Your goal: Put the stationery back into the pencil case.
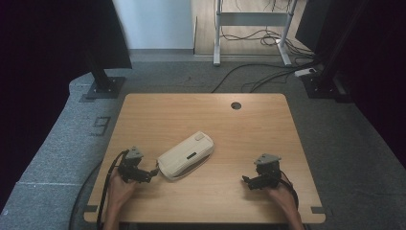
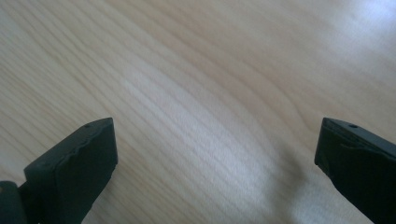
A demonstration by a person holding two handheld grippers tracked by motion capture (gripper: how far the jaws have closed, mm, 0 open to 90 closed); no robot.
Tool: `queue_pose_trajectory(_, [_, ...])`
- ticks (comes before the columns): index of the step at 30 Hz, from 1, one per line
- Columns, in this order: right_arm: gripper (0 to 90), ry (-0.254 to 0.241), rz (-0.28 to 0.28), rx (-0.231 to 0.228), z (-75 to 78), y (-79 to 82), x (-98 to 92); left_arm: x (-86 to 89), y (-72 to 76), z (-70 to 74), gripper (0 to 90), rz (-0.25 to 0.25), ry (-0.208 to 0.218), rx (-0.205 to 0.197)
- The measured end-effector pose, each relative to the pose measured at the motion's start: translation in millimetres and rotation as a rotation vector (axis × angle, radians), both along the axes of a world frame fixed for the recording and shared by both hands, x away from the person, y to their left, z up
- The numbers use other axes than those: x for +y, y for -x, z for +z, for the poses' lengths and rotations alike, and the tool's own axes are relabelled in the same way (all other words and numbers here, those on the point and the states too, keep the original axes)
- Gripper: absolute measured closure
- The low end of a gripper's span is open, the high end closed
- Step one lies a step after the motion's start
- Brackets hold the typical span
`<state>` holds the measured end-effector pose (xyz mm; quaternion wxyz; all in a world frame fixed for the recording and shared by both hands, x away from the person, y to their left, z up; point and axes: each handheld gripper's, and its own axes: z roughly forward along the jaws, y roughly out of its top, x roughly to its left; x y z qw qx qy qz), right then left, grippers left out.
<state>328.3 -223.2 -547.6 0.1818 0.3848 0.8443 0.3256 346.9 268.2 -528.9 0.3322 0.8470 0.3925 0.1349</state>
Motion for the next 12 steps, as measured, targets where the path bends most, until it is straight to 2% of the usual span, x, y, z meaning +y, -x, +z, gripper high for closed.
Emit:
queue_pose_trajectory(2, [0.0,-0.005,-0.003,0.003,-3.0,0.9,-0.6,-0.4,-1.9,-7.5,0.0,0.009,-0.026,0.007])
queue_pose_trajectory(5, [0.0,-0.056,-0.008,0.017,-6.7,2.2,-2.8,5.0,-5.2,-15.8,0.0,0.006,0.040,0.040])
queue_pose_trajectory(7, [0.0,-0.073,-0.014,0.017,-8.1,2.6,-4.8,3.7,-3.7,-18.3,0.0,0.014,0.013,0.008])
queue_pose_trajectory(9, [0.0,-0.071,-0.011,0.016,-8.2,3.0,-5.2,2.5,-3.1,-18.4,0.0,0.018,-0.002,0.005])
queue_pose_trajectory(10, [0.0,-0.071,-0.010,0.017,-8.4,3.2,-5.3,0.2,-2.1,-18.9,0.0,0.034,-0.027,-0.005])
queue_pose_trajectory(12, [0.0,-0.072,-0.011,0.015,-8.6,3.5,-5.3,-0.1,-1.4,-18.8,0.0,0.044,-0.027,-0.003])
